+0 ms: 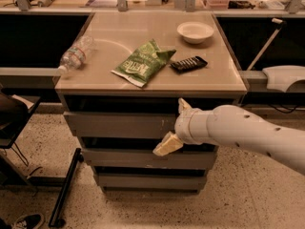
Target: Open top drawer
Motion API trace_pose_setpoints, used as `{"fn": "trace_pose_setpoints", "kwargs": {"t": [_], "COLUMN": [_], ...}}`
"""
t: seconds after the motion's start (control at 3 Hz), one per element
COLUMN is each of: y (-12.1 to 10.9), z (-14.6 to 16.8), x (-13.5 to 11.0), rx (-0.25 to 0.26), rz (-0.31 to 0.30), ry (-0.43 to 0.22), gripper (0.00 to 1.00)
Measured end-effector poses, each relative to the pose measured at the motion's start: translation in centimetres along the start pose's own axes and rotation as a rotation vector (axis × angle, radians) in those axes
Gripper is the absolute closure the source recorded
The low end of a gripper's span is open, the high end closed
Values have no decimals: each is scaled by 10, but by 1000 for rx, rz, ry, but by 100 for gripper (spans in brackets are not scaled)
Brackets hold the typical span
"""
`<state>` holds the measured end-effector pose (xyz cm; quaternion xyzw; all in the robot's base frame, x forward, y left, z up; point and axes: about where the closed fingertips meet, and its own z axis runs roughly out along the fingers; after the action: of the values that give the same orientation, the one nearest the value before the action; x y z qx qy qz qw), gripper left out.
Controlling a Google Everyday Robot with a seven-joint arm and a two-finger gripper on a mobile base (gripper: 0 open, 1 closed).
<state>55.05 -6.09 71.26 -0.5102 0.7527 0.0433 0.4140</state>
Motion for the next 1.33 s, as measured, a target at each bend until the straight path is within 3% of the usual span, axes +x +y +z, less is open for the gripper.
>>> {"fn": "trace_pose_setpoints", "kwargs": {"t": [0.67, 1.33], "y": [-10, -10], "z": [63, 63], "x": [33, 32], "rx": [-68, -67], "rz": [48, 46], "ry": [98, 98], "gripper": [0, 0]}}
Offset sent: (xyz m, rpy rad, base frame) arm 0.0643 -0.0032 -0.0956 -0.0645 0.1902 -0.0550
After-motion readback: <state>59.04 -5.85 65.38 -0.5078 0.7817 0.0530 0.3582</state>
